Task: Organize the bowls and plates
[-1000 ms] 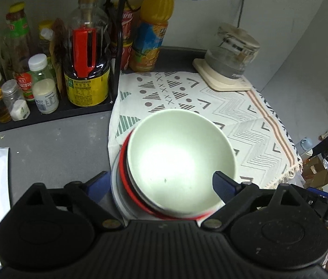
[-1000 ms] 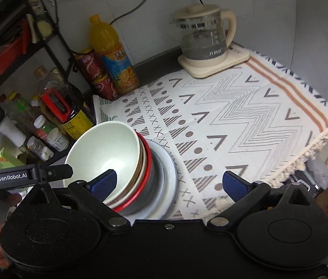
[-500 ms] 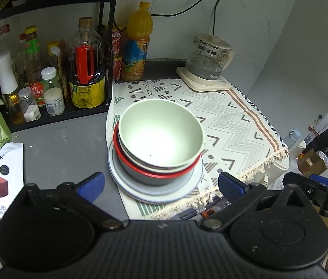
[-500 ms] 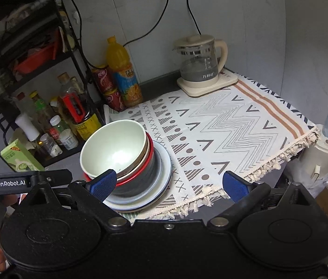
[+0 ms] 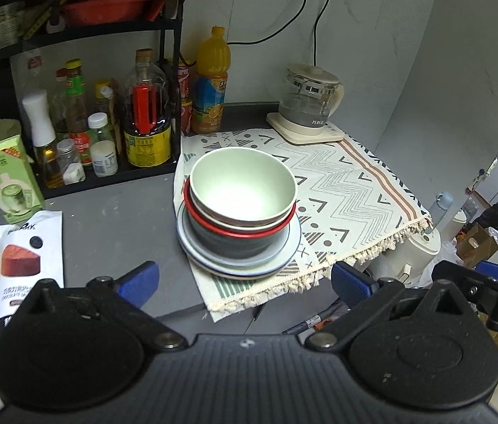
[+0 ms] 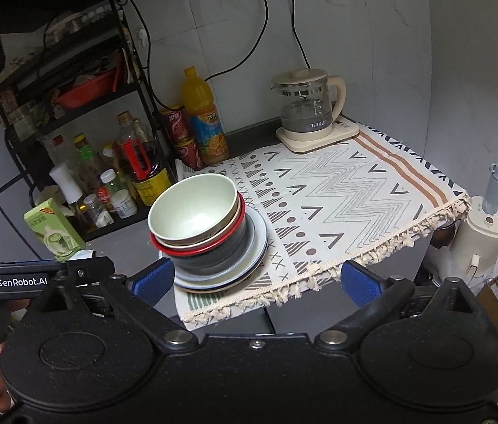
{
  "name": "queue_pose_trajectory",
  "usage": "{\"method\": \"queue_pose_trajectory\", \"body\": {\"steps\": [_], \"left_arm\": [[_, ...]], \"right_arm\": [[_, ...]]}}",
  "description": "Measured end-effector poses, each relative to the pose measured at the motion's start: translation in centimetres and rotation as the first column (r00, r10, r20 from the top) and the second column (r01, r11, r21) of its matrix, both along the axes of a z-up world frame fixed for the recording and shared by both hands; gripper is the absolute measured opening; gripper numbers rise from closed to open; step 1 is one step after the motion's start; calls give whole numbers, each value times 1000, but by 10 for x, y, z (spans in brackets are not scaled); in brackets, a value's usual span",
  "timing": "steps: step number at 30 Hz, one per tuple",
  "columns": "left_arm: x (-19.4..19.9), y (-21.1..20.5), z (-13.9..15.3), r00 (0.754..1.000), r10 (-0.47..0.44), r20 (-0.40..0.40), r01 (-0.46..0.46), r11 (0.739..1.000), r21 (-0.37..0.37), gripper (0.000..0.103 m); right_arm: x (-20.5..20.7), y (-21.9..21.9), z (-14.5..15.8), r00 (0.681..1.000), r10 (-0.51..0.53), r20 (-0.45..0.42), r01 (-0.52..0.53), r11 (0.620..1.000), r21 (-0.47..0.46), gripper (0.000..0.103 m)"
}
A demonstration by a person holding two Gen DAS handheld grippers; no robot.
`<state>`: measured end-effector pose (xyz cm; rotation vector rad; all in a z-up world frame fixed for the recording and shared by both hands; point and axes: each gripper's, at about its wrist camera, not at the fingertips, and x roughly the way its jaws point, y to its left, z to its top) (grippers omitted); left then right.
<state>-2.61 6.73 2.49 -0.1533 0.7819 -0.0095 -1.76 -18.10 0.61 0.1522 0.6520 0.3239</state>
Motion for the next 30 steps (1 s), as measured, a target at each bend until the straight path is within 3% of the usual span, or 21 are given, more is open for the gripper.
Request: {"method": "queue_pose_trajectory", "body": {"steps": [4,17,30], "left_arm": [[-18,-3,3,1000,-4,7,4,1000,12,103],[-65,0,13,1000,-3,23,2,999,34,103],[-80,1,14,1000,-7,22,6,999,42,103]], "right_arm": [[-19,0,3,999,-4,37,6,999,-44,103],[-60,-10,9,998,-6,55,7,1000,-8,103],[-82,-16,7,998,-11,54,10,1000,18,103]]}}
